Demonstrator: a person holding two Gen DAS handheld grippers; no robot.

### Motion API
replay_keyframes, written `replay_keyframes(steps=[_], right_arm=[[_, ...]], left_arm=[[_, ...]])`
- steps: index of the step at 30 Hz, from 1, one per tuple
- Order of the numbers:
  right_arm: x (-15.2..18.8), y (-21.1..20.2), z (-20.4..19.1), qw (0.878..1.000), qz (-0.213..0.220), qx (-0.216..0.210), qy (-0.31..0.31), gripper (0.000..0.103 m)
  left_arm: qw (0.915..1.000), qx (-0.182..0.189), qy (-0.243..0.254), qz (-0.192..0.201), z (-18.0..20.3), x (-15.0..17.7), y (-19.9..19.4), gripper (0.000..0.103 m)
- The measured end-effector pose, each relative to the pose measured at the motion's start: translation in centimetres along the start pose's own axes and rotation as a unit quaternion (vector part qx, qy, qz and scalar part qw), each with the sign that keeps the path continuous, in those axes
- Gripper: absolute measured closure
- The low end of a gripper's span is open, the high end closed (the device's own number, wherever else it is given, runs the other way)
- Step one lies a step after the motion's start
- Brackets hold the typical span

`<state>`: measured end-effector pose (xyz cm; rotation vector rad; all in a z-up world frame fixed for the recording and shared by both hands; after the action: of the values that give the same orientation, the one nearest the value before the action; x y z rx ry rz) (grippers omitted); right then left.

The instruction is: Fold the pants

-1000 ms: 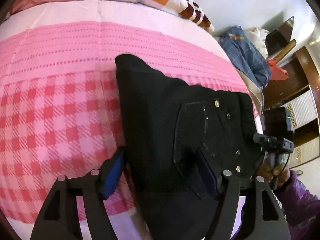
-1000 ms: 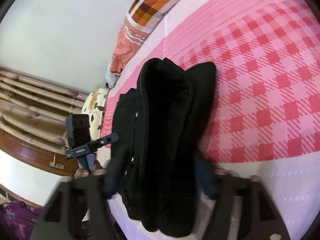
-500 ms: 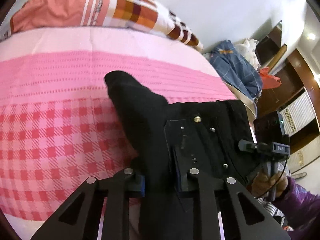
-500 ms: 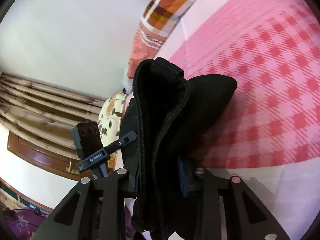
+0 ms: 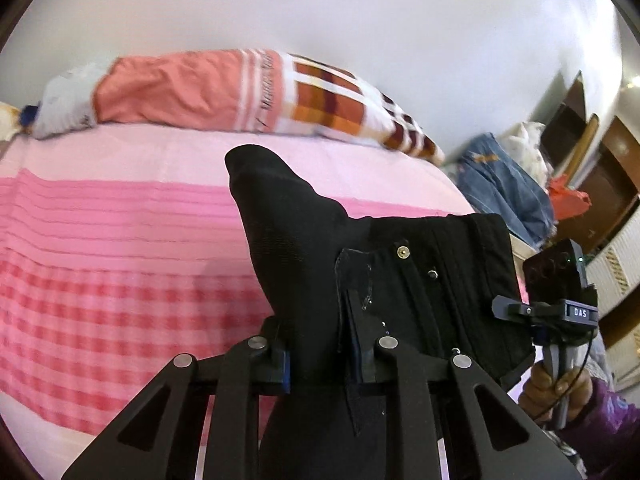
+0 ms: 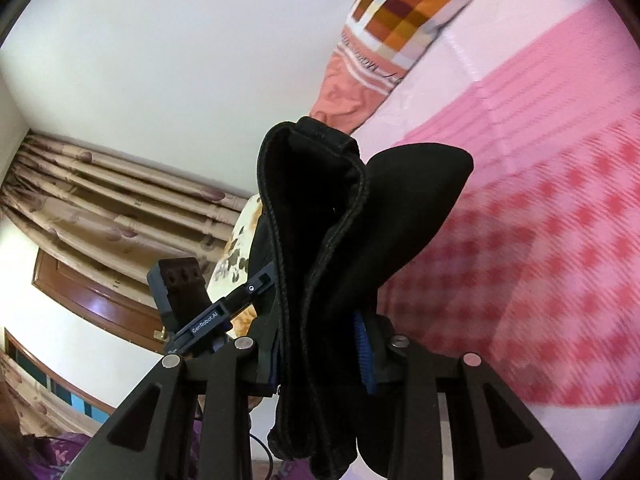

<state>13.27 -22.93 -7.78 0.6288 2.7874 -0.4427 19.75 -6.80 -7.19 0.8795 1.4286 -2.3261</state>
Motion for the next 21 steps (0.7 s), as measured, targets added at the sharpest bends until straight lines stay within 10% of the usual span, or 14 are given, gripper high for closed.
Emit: replay_keyframes(steps=[21], right_arm=[[-6.3, 16.7, -2.1, 0.998, -0.051, -0.028, -0.008, 0.074]], left_arm=[[0.9916, -0.118, -0.015, 0.051, -14.3, -6.0, -2.8, 0.082]])
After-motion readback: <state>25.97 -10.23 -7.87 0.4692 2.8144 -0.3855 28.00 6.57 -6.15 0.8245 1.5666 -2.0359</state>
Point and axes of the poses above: each gripper's, at about its wrist camera, not at the fingertips, and y roughly the way its jaws point, z to its right, x to its underside, the point moved 9 cm from there along y, roughly the way its jaws point, and after that the axes turned 4 degrees about -x, right-handed, at the moved point
